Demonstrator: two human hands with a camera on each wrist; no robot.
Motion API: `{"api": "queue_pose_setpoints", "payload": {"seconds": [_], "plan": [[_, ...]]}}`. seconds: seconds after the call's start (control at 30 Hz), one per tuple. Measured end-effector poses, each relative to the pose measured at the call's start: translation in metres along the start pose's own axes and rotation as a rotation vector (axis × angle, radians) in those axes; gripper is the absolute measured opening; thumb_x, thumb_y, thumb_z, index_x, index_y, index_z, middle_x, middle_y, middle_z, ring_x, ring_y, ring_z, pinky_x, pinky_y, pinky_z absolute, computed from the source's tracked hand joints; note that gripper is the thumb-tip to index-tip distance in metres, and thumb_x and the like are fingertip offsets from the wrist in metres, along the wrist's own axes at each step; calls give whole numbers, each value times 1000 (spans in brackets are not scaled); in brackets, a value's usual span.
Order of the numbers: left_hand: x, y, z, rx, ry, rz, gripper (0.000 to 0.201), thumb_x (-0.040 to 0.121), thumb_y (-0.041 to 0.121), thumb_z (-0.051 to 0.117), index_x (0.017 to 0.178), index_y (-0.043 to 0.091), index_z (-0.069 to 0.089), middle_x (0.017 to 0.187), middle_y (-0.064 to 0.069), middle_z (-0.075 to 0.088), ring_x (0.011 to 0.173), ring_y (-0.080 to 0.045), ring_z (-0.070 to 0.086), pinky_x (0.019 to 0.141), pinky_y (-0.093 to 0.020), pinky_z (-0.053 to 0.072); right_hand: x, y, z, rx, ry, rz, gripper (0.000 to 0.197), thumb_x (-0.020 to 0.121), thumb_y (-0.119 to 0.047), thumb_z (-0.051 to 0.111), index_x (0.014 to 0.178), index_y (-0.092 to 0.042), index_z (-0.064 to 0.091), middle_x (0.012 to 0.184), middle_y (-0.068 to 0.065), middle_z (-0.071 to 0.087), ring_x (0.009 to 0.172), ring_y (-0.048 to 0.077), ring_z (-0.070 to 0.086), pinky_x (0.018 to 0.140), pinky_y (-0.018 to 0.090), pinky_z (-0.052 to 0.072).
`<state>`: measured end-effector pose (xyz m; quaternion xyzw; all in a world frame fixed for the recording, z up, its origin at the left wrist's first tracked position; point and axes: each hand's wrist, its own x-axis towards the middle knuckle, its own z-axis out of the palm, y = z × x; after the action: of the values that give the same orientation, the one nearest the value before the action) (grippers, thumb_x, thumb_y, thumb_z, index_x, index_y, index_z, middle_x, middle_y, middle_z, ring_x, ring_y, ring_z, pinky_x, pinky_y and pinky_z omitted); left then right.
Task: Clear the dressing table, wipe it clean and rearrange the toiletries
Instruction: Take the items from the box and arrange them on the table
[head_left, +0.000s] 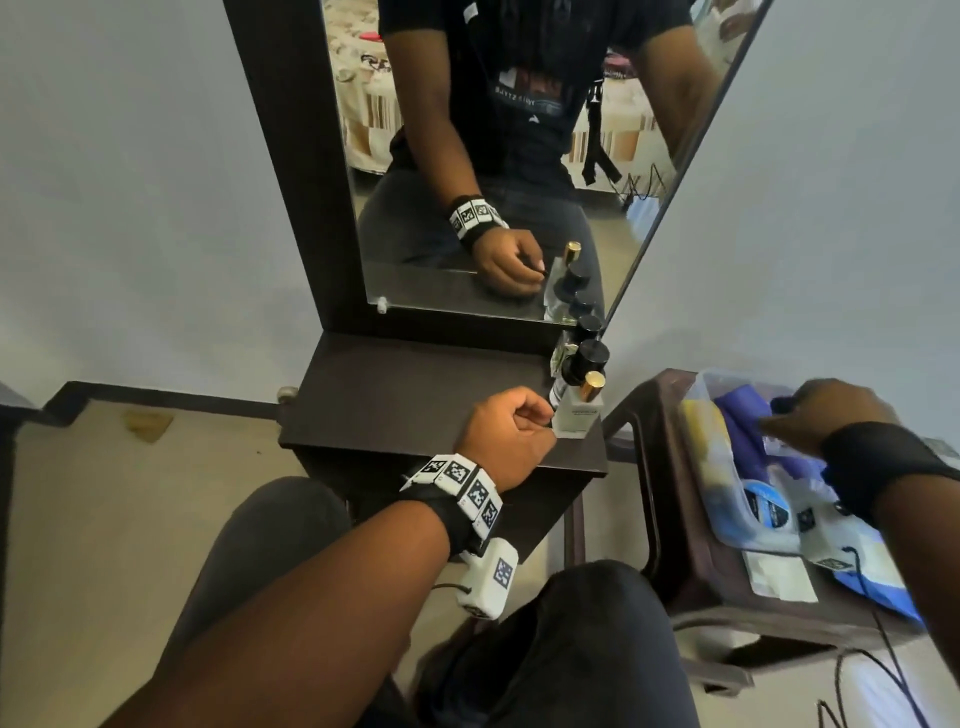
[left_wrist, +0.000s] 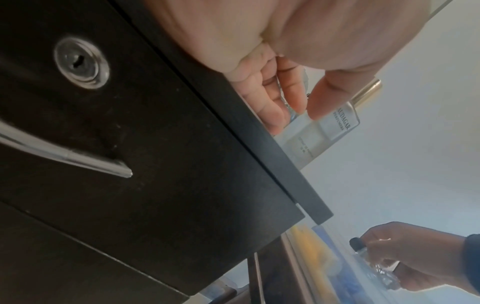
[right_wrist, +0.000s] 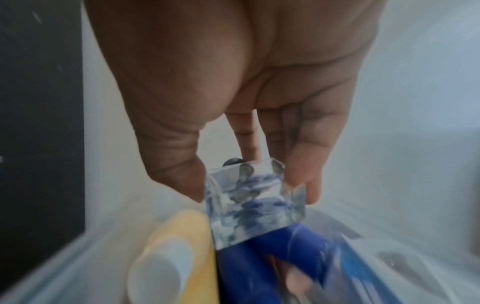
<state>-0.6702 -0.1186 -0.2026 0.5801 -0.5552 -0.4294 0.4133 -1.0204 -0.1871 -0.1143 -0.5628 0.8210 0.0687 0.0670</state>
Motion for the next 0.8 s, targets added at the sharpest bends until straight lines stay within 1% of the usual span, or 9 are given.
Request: {"api": "queue_pose_setpoints", "payload": {"seconds": [0.07,0.13,0.2,0.27,0.37,0.43,0.5,0.6,0.8], "plan": [[-2,-2,-2,-30,-11,8,17,83,19,81,94,28,71,90,9,74,84,-5,72,79,-25,61,-26,-5,-20,199,105,-29,41,79,-46,79,109,-19,71,104,14,74,85,34,63,76,36,53],[-8,-4,-5,-75,-34,34,19,85,21,82,99,29,71,96,8,74,90,-8,73,84,-32,63,-63,-21,-31,479,163,-91,35,78,-41,78,109,-26,72,96,12,76,78,32,64,73,35,51],[-22,-11,-8,-156,-22,57,22,85,21,82,101,32,70,100,6,74,92,-9,74,86,-35,64,-107,-46,-27,724,116,-242,36,74,-41,74,108,-28,74,84,6,77,64,24,69,65,35,56],[-41,-18,-13,-259,2,86,27,82,25,85,103,33,69,100,4,74,92,-12,74,85,-34,64,-148,-80,-8,859,11,-380,32,80,-32,75,113,-30,73,86,1,77,67,14,72,65,34,59],[-55,-24,-25,-322,-89,120,42,73,33,87,112,37,69,105,1,75,93,-18,75,84,-38,63,-182,-136,32,894,-59,-479,37,80,-37,76,116,-37,65,87,-3,76,79,10,74,71,35,62],[-52,-27,-32,-291,-129,128,53,73,21,86,120,35,68,110,2,77,99,-18,76,86,-40,64,-191,-165,55,888,-10,-478,45,82,-33,80,121,-38,59,90,-10,73,81,2,72,75,27,62],[-46,-32,-38,-236,-35,156,57,73,5,77,123,30,68,113,2,76,99,-15,77,86,-43,65,-196,-188,70,901,91,-454,51,81,-30,83,120,-43,53,93,-18,68,83,-2,69,78,22,60],[-45,-39,-43,-176,123,193,59,78,-13,67,125,23,69,122,-1,68,91,-10,76,75,-34,66,-198,-210,89,924,182,-446,55,80,-35,84,121,-44,50,102,-21,66,92,2,70,84,33,61],[-43,-42,-45,-97,205,174,56,84,-14,68,131,17,68,126,1,63,87,-5,73,73,-18,62,-195,-232,103,887,292,-427,65,82,-32,83,117,-57,35,103,-38,48,95,-7,59,92,40,58]]}}
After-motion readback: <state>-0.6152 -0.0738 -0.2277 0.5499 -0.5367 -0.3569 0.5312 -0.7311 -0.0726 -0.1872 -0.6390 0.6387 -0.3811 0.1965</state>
